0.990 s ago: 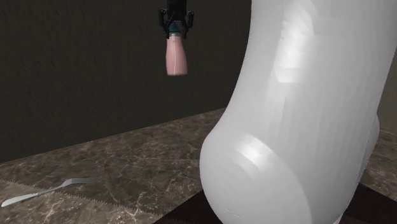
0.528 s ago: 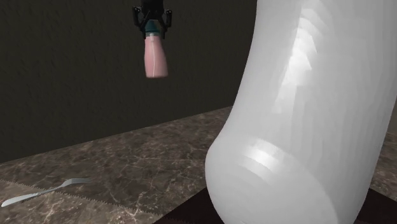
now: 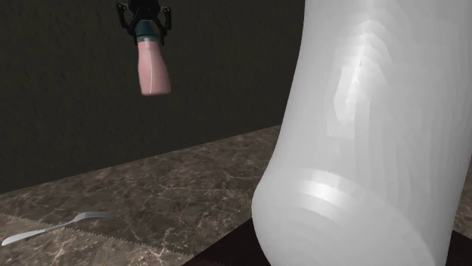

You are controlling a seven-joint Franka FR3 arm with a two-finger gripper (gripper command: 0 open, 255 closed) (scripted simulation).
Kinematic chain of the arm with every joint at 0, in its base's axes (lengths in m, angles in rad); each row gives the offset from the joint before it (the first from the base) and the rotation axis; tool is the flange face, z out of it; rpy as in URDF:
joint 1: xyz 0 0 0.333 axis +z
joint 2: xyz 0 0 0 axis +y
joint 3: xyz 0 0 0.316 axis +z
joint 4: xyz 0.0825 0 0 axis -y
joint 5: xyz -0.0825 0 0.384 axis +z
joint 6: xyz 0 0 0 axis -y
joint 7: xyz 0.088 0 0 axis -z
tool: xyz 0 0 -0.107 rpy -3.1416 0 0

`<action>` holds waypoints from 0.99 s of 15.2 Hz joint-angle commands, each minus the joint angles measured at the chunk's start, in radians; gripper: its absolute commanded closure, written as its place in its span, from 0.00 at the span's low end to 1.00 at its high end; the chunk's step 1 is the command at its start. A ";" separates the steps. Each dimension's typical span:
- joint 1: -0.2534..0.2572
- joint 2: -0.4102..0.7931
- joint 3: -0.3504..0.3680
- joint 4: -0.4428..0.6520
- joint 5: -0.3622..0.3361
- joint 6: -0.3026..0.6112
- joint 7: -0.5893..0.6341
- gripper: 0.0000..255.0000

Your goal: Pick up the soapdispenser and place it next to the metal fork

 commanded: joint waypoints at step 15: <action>0.188 0.230 0.131 0.316 -0.054 -0.112 0.326 1.00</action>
